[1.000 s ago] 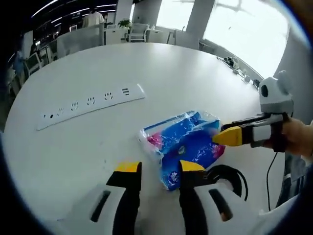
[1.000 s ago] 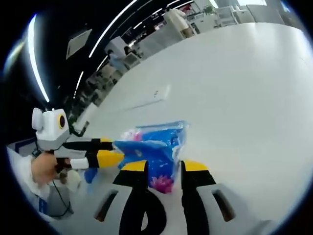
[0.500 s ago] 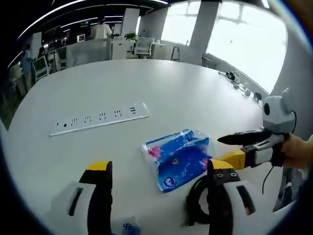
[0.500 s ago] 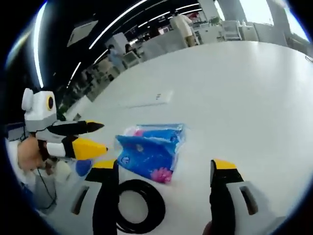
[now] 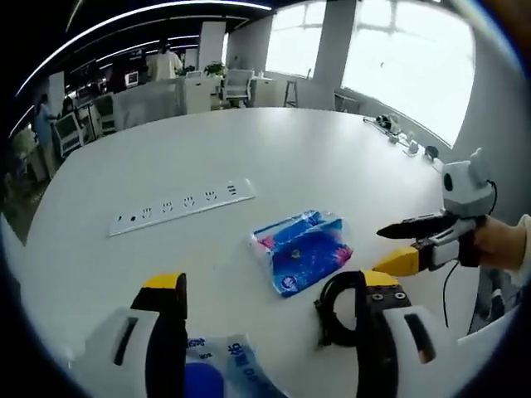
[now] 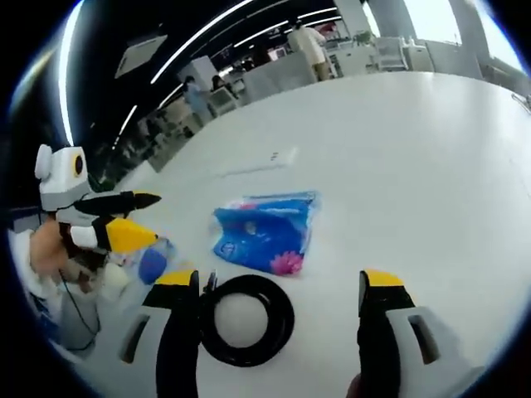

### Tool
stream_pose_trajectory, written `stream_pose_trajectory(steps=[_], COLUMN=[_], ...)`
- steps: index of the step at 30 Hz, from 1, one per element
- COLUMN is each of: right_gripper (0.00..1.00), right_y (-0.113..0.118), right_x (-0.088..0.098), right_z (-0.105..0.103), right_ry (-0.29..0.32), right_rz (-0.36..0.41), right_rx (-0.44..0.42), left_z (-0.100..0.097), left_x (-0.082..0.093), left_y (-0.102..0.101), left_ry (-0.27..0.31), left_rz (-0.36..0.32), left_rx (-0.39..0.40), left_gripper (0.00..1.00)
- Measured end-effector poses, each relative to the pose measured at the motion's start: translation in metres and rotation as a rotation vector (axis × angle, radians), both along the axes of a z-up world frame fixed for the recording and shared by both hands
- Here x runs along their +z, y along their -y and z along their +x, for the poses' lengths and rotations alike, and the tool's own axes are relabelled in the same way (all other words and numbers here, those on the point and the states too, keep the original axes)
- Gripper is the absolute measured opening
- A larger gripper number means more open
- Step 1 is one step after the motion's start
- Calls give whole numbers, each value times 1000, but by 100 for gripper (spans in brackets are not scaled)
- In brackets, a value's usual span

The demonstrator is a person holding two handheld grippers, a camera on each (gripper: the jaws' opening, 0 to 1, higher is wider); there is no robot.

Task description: Arrange the tabletop items into an orderly group along one side of the table until the central work area is clear of visible clutter.

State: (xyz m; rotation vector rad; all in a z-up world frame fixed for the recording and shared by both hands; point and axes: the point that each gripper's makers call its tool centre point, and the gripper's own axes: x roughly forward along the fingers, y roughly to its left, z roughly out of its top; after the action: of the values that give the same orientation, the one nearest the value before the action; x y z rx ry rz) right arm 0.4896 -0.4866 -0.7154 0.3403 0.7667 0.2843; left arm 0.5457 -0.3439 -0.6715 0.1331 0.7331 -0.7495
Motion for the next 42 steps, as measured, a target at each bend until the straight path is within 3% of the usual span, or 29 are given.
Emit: stream_pose_trajectory(steps=[14, 19, 29, 42], right_gripper=[75, 76, 71, 75], right_y=[-12, -16, -24, -24], right_x=[18, 18, 12, 17], right_z=[-26, -34, -56, -65], right_ry=[18, 10, -16, -21], right_rz=[9, 16, 38, 83], right_rx=[13, 19, 51, 29], left_z=[-16, -20, -30, -38], left_x=[15, 19, 28, 28], left_y=[-44, -56, -77, -111], left_ry=[43, 38, 66, 81], left_rz=[12, -23, -14, -7], left_rx=[6, 27, 0, 22], left_gripper=[87, 89, 90, 90])
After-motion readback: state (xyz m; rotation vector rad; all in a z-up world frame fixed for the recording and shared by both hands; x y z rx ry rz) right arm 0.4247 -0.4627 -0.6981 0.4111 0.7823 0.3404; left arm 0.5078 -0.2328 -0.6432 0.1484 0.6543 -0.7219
